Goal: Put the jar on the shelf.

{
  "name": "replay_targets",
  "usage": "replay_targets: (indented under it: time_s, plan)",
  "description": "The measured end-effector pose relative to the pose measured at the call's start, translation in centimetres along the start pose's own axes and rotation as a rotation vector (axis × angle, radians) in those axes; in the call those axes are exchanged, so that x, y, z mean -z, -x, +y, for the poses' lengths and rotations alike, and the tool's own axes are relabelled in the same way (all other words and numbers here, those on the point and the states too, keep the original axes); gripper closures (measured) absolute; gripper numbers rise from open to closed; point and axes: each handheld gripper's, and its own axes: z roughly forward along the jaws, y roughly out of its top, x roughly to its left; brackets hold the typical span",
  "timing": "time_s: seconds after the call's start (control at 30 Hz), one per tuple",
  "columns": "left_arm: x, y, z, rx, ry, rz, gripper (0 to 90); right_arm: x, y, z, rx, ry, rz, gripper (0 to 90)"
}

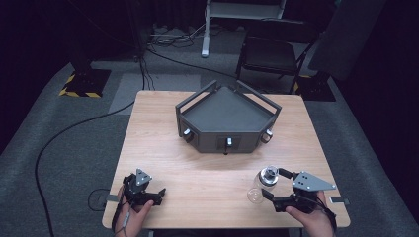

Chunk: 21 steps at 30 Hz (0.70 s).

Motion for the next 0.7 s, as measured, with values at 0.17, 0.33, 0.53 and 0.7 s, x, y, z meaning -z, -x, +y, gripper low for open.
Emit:
replay_targets:
  time_s: [0.17, 0.33, 0.53, 0.7]
  plan:
    - [0.0, 0.0, 0.0, 0.000, 0.000, 0.000, 0.3, -0.7, 0.0, -0.2, -0.006, 0.004, -0.004, 9.7]
    - [0.0, 0.0, 0.0, 0.000, -0.001, 0.000, 0.3, -1.2, 0.0, -0.3, -0.003, -0.001, 0.001, 12.8]
    - [0.0, 0.0, 0.0, 0.000, 0.000, 0.000, 0.3, -1.7, 0.0, -0.6, 0.004, -0.009, 0.007, 17.7]
    - [0.0, 0.0, 0.0, 0.000, 0.000, 0.000, 0.3, -2.0, 0.0, -0.9, 0.017, -0.012, 0.018, 26.8]
